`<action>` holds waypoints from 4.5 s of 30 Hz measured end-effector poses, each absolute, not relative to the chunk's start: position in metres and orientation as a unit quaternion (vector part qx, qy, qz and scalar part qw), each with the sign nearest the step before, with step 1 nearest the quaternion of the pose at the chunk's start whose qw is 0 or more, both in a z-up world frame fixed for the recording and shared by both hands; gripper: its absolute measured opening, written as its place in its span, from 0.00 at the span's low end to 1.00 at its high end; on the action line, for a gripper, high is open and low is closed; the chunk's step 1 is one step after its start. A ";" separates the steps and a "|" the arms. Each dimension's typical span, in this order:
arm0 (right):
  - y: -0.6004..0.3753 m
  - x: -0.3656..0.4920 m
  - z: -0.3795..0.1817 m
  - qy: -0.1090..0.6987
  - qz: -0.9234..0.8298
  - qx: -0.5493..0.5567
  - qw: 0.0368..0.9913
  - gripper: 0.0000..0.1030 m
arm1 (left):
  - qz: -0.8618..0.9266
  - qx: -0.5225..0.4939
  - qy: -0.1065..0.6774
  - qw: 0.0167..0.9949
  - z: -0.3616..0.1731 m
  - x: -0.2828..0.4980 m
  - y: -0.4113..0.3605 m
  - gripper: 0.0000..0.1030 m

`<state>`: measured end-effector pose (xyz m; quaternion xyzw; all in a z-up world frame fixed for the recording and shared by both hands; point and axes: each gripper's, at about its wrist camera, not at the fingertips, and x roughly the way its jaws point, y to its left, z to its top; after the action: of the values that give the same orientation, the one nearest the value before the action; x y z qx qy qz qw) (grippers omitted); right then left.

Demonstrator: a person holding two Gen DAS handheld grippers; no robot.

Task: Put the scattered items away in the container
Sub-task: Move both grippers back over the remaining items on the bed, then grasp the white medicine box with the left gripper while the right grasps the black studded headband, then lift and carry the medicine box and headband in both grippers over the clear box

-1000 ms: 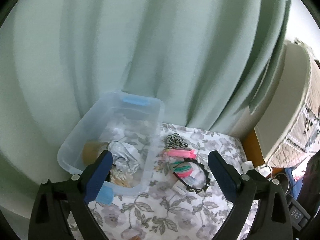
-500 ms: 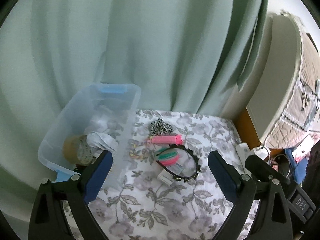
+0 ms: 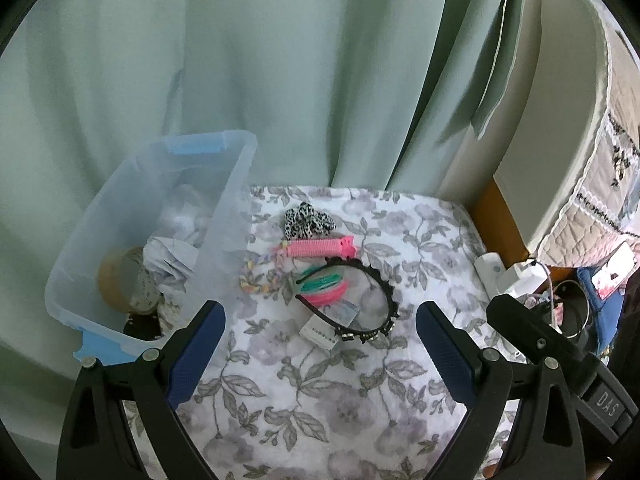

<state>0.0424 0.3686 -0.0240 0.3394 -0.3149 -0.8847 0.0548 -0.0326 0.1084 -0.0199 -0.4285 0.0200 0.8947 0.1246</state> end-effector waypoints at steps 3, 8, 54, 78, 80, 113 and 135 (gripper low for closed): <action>0.372 0.041 -0.031 -0.314 -0.883 0.345 0.053 1.00 | 0.890 -0.437 0.021 0.129 -0.028 -0.037 0.113 0.94; 0.377 0.036 -0.046 -0.308 -0.877 0.365 0.049 1.00 | 0.883 -0.447 0.024 0.139 -0.046 -0.044 0.119 0.94; 0.360 -0.080 -0.171 -0.247 -0.830 0.499 0.018 0.39 | 0.828 -0.523 0.096 0.179 -0.203 -0.108 0.146 0.59; 0.363 -0.068 -0.165 -0.208 -0.837 0.505 -0.036 0.21 | 0.828 -0.516 0.115 0.186 -0.200 -0.082 0.147 0.54; 0.368 -0.056 -0.160 -0.222 -0.837 0.499 -0.042 0.21 | 0.826 -0.518 0.122 0.189 -0.199 -0.073 0.147 0.54; 0.408 0.052 -0.066 -0.326 -0.864 0.380 -0.056 0.18 | 0.870 -0.437 0.112 0.196 -0.101 -0.007 0.109 0.48; 0.361 0.072 0.048 -0.284 -0.918 0.278 -0.015 0.18 | 0.937 -0.296 0.035 0.183 0.009 0.005 0.038 0.48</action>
<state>0.0719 0.3606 0.0479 0.2777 -0.2841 -0.9176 -0.0146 0.0046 0.0381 0.0092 -0.2961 0.0349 0.9369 0.1826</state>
